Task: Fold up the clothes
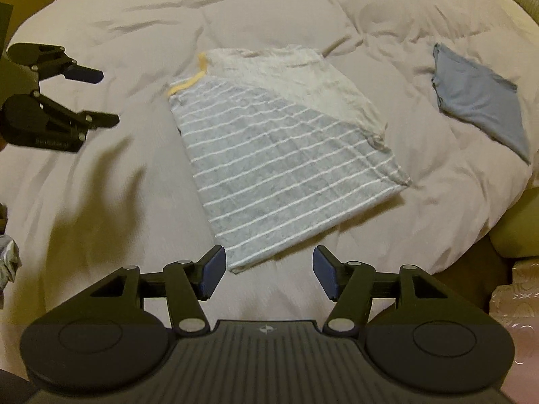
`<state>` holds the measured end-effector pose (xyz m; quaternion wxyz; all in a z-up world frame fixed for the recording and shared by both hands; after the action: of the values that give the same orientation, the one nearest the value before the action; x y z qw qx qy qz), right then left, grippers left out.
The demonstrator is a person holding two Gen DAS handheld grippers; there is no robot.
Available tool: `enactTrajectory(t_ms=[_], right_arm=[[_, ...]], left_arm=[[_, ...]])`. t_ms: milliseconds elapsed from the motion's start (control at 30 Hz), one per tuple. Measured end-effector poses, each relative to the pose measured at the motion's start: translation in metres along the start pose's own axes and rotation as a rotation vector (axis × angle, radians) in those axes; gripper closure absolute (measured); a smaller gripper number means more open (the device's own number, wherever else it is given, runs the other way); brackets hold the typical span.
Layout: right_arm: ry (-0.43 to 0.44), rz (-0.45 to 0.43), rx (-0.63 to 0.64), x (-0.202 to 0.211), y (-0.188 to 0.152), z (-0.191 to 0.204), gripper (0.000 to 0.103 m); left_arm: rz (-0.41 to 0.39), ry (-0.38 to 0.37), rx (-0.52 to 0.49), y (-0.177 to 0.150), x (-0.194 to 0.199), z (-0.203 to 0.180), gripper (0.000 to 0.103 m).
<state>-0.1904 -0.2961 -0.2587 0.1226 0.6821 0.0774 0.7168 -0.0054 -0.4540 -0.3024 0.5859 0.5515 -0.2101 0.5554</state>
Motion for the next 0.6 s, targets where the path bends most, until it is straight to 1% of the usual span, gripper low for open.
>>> enactTrajectory(t_ms=[167,233,300,367,433,500,600], right_arm=[[0.008,0.005,-0.011,0.0,-0.002,0.001,0.043],[0.009,0.008,-0.014,0.0,-0.001,0.001,0.043],[0.01,0.01,-0.019,0.0,-0.001,0.001,0.042],[0.008,0.013,-0.023,0.0,-0.002,0.0,0.04],[0.002,0.017,-0.022,-0.002,-0.003,-0.001,0.039],[-0.023,0.003,0.023,-0.004,-0.008,0.005,0.038],[-0.064,-0.021,0.098,-0.008,-0.015,0.015,0.035]], left_arm=[[0.002,-0.001,-0.031,0.005,-0.002,-0.004,0.038],[-0.004,-0.001,-0.044,0.006,-0.001,-0.005,0.035],[-0.016,0.001,-0.064,0.006,-0.001,-0.007,0.02],[-0.036,0.0,-0.1,0.007,0.0,-0.012,0.012],[-0.047,-0.008,-0.157,0.006,-0.002,-0.018,0.01],[-0.067,0.001,-0.247,0.003,-0.005,-0.026,0.008],[-0.117,0.075,-0.46,-0.005,-0.013,-0.041,0.006]])
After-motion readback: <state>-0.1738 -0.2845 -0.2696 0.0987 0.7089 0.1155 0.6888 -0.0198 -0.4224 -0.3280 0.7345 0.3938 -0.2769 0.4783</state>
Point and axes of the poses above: each gripper's, at about its wrist camera, not at the fingertips, and x roughly against the way its jaws point, z to its left, y to its top, the point moved 2 cm from there along -x, roughly the way its jaws point, and after that the axes turned 9 degrees about -x, right-handed, at the moved point
